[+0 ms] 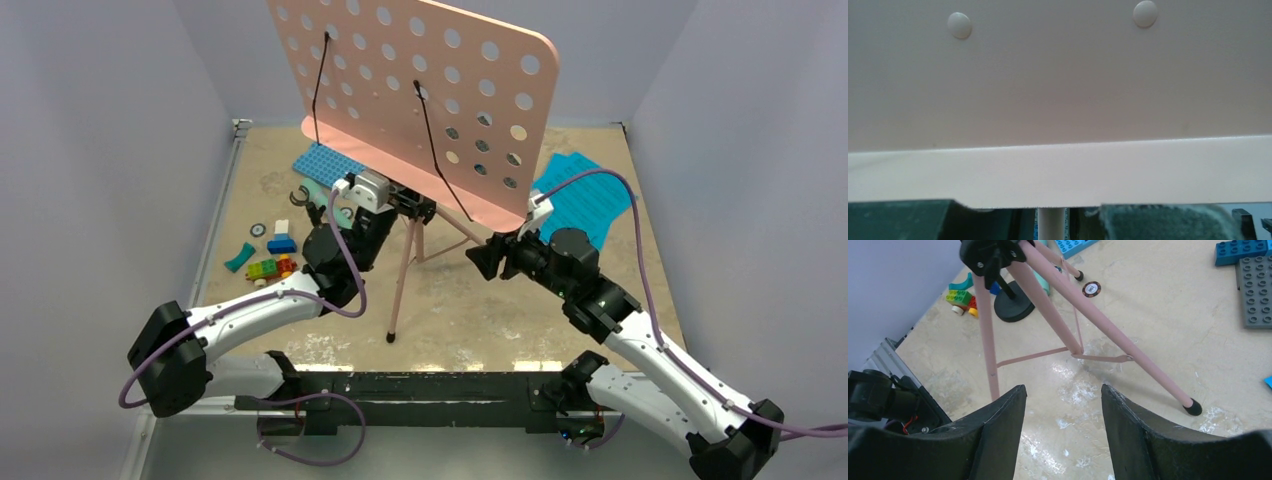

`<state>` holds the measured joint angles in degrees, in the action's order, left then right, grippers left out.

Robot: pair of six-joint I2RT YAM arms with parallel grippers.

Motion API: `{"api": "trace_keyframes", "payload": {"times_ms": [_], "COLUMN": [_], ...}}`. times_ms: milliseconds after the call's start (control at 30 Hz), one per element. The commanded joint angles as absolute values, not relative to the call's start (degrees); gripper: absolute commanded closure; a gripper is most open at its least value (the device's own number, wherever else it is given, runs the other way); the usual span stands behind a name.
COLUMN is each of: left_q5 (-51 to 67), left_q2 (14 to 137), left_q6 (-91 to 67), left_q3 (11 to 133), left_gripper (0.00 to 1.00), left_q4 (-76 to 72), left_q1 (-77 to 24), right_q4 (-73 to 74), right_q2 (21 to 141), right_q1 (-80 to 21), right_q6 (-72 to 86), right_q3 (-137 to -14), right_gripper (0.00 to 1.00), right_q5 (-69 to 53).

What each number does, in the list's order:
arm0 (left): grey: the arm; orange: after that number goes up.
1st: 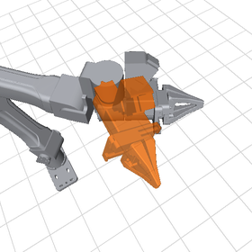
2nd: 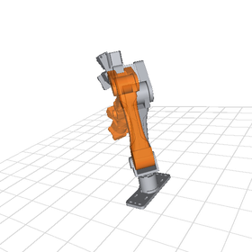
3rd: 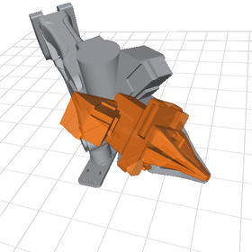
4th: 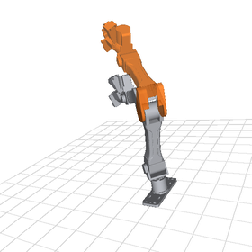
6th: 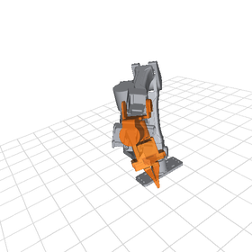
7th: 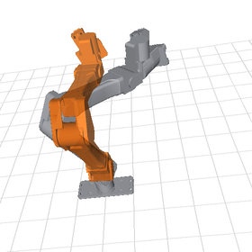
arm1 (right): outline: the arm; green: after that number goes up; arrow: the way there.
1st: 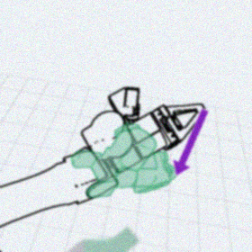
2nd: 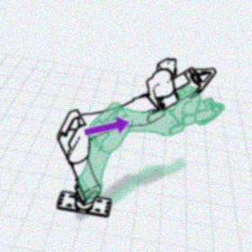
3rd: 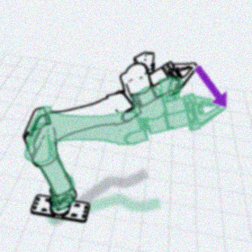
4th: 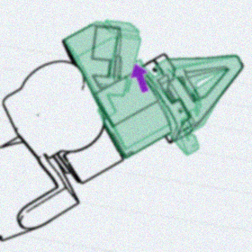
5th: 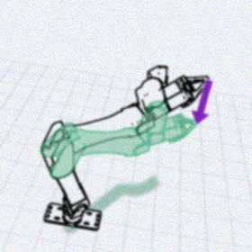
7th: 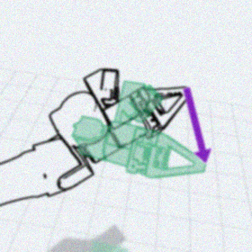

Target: Pack up the instrument practice props

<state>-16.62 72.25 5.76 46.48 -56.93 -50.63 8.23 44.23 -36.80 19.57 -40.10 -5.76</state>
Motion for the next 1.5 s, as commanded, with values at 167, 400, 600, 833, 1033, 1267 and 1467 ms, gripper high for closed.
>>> {"api": "trace_keyframes", "payload": {"times_ms": [167, 400, 600, 833, 1033, 1267, 1467], "left_q5": [-16.4, -16.9, -15.5, -14.9, -15.3, -16.4, -18.3], "left_q2": [69.1, 68.0, 66.7, 65.8, 66.4, 68.2, 67.7], "left_q6": [0.7, 0.7, 0.6, -4.9, -6.8, -8.8, -10.5], "left_q3": [39.1, 38.6, 46.2, 51.2, 47.6, 40.7, 36.8], "left_gripper": [1.0, 1.0, 1.0, 1.0, 1.0, 1.0, 1.0], "left_q4": [-40.6, -38.5, -32.1, -20.2, -19.5, -25.0, -25.8], "left_q1": [-50.7, -50.7, -50.7, -50.9, -50.9, -52.1, -53.5], "right_q4": [-3.3, -4.2, -2.9, -3.3, -3.7, -3.3, -3.4], "right_q2": [43.1, 44.1, 43.9, 42.4, 41.8, 40.5, 40.2], "right_q1": [-37.0, -37.0, -37.0, -37.0, -37.0, -37.0, -37.0], "right_q6": [17.9, 17.5, 17.0, 17.0, 17.7, 17.8, 17.7], "right_q3": [-33.5, -34.0, -36.2, -35.0, -34.0, -33.3, -32.1], "right_gripper": [0.37, 0.36, 0.35, 0.35, 0.35, 0.35, 0.35], "right_q5": [-7.5, -9.6, -9.8, -9.9, -9.8, -9.0, -9.0]}}
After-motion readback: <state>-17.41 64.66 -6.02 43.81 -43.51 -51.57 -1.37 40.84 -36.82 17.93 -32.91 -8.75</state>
